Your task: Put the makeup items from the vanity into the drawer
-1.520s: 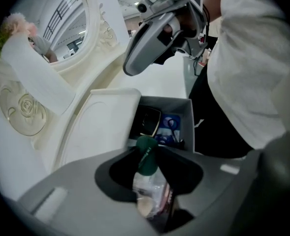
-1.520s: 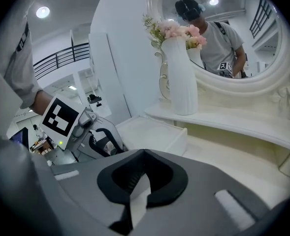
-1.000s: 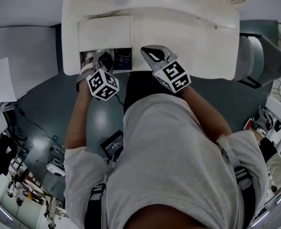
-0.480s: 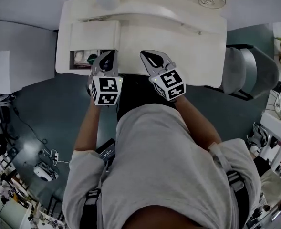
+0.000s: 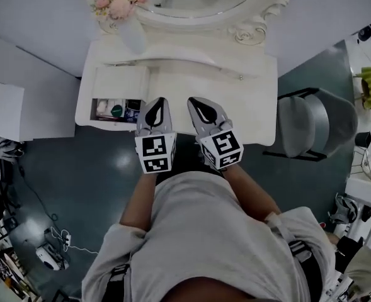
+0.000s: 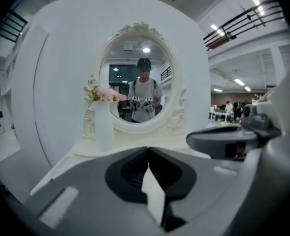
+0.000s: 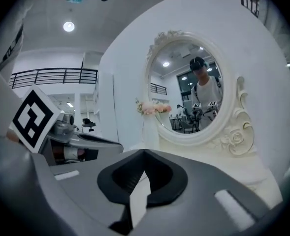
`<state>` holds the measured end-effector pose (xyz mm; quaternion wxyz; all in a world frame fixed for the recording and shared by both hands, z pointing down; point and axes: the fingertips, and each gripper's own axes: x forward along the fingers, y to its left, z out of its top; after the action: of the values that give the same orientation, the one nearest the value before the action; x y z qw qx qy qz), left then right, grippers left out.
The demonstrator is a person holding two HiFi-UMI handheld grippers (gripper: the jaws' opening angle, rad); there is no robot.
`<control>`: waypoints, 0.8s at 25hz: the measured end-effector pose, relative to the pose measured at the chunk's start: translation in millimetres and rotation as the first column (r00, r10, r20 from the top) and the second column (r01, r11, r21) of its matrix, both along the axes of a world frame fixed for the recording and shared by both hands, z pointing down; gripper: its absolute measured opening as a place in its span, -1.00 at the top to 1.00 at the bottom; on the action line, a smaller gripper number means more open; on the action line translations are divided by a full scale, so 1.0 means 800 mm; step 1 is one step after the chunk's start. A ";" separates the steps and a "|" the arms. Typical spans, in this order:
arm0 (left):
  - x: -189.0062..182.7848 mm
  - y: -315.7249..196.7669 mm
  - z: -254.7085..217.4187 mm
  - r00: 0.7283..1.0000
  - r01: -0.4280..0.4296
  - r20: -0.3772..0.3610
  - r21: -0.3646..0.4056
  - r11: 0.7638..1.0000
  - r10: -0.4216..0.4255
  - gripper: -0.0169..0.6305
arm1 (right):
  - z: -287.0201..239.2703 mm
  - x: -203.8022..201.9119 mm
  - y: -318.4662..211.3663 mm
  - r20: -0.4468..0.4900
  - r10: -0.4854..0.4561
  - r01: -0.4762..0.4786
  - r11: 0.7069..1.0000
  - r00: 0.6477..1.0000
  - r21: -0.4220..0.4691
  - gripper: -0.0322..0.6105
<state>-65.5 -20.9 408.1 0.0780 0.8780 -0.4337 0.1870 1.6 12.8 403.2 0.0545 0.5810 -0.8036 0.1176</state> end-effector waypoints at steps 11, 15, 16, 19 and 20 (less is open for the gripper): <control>0.084 0.084 -0.045 0.982 -0.111 -0.145 0.058 0.992 0.118 0.94 | -0.058 0.064 0.068 -0.059 0.104 -0.098 0.990 0.993 0.098 0.90; 0.099 0.094 -0.050 0.980 -0.123 -0.149 0.073 0.990 0.133 0.94 | -0.053 0.079 0.085 -0.057 0.120 -0.115 0.989 0.991 0.091 0.90; 0.103 0.097 -0.049 0.979 -0.127 -0.150 0.075 0.989 0.137 0.94 | -0.051 0.082 0.088 -0.054 0.123 -0.118 0.989 0.991 0.089 0.90; 0.113 0.110 -0.047 0.977 -0.150 -0.141 0.083 0.985 0.161 0.94 | -0.047 0.086 0.098 -0.043 0.131 -0.126 0.988 0.990 0.088 0.90; 0.117 0.114 -0.046 0.976 -0.158 -0.134 0.087 0.984 0.169 0.94 | -0.048 0.086 0.100 -0.040 0.131 -0.127 0.988 0.991 0.090 0.90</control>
<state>27.9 70.0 371.3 0.0594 0.9241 -0.3601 0.1135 70.7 92.7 365.0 0.0398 0.6363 -0.7671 0.0723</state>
